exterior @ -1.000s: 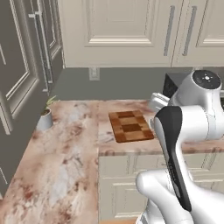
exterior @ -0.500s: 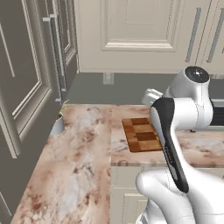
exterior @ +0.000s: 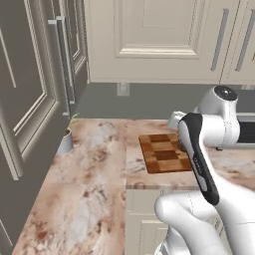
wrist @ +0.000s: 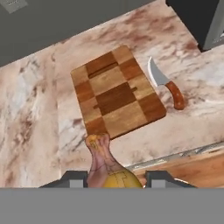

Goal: Retrieve the chicken drumstick from the fridge and place it on the cutting board.

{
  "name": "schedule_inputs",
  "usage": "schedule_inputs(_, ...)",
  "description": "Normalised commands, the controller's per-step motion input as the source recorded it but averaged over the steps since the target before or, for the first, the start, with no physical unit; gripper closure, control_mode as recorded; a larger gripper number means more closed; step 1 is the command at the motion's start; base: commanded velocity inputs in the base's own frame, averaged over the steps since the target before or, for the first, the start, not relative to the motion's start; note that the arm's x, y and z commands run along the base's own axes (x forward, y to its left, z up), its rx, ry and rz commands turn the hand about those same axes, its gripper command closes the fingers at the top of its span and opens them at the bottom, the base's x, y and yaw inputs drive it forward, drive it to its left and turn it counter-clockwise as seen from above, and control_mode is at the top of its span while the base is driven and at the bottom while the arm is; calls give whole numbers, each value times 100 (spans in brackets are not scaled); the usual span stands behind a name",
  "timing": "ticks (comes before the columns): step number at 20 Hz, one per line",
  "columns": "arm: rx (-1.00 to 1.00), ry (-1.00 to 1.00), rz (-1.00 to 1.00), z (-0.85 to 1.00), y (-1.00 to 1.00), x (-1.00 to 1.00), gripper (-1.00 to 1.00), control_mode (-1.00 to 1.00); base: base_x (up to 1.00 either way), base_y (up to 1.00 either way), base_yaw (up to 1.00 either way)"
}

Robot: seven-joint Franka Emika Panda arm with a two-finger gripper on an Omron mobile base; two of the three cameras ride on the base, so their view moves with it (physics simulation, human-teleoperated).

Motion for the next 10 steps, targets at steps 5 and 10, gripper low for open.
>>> schedule_inputs(5, -3, 11, 3, -76, -2, 58, 100, -100, 0, 0, 0)
schedule_inputs(10, -2, 4, 3, -58, 0, 85, 100, -100, 0, 0, 0)
